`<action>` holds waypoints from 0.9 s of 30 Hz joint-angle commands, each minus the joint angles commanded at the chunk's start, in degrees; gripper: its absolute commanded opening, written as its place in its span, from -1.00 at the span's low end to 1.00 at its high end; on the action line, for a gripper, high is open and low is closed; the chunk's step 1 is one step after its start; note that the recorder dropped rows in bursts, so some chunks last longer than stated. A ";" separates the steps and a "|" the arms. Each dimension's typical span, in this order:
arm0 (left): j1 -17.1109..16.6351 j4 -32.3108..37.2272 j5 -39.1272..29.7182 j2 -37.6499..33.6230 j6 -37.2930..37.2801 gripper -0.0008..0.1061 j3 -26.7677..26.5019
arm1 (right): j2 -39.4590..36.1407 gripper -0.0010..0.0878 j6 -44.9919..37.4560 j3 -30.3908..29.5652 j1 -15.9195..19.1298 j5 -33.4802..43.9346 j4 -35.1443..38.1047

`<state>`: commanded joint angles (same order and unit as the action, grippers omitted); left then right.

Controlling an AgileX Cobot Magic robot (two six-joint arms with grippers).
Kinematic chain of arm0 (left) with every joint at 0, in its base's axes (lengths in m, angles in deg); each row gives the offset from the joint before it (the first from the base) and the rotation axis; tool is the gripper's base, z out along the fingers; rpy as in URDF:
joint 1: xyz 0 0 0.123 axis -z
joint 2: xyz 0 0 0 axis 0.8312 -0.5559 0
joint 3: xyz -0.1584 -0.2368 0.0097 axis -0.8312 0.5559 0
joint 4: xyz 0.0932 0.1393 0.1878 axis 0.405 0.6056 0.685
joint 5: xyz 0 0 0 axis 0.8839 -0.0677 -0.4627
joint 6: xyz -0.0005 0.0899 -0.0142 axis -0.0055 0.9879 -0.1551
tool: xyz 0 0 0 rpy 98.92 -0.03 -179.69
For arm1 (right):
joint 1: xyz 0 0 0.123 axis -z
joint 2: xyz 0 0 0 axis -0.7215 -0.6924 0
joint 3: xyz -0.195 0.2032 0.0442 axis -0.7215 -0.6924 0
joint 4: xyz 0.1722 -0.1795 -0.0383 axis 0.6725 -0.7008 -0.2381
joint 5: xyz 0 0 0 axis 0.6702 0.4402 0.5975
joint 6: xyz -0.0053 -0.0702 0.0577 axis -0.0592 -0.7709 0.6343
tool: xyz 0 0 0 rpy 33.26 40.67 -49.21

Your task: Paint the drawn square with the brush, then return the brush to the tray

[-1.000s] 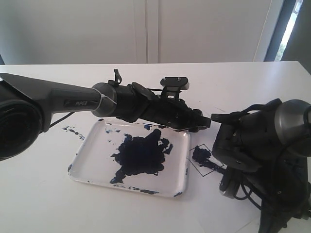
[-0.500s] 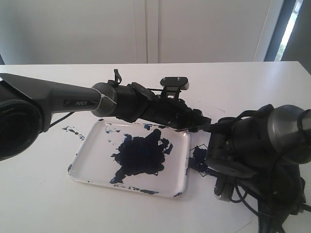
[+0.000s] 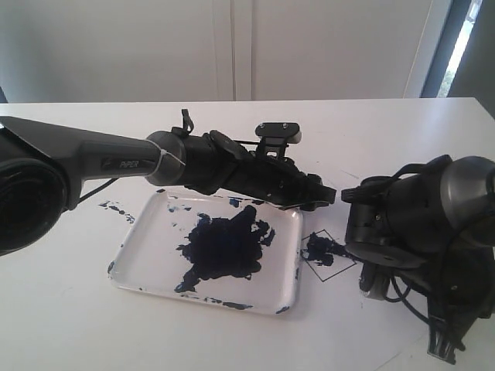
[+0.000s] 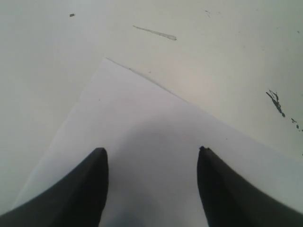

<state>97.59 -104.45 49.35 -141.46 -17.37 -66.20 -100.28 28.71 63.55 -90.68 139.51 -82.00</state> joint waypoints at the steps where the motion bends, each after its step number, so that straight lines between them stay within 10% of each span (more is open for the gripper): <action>1: 0.00 0.00 -0.15 0.00 0.00 0.15 0.00 | 0.02 -0.98 0.00 0.10 0.00 0.00 -0.09; 27: 0.00 1.47 -0.14 0.00 -1.30 0.15 0.00 | -0.12 -0.98 -0.11 -0.01 0.00 0.00 2.13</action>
<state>97.59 -102.98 49.21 -141.46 -18.67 -66.20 -100.40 28.61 63.54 -90.68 139.51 -79.88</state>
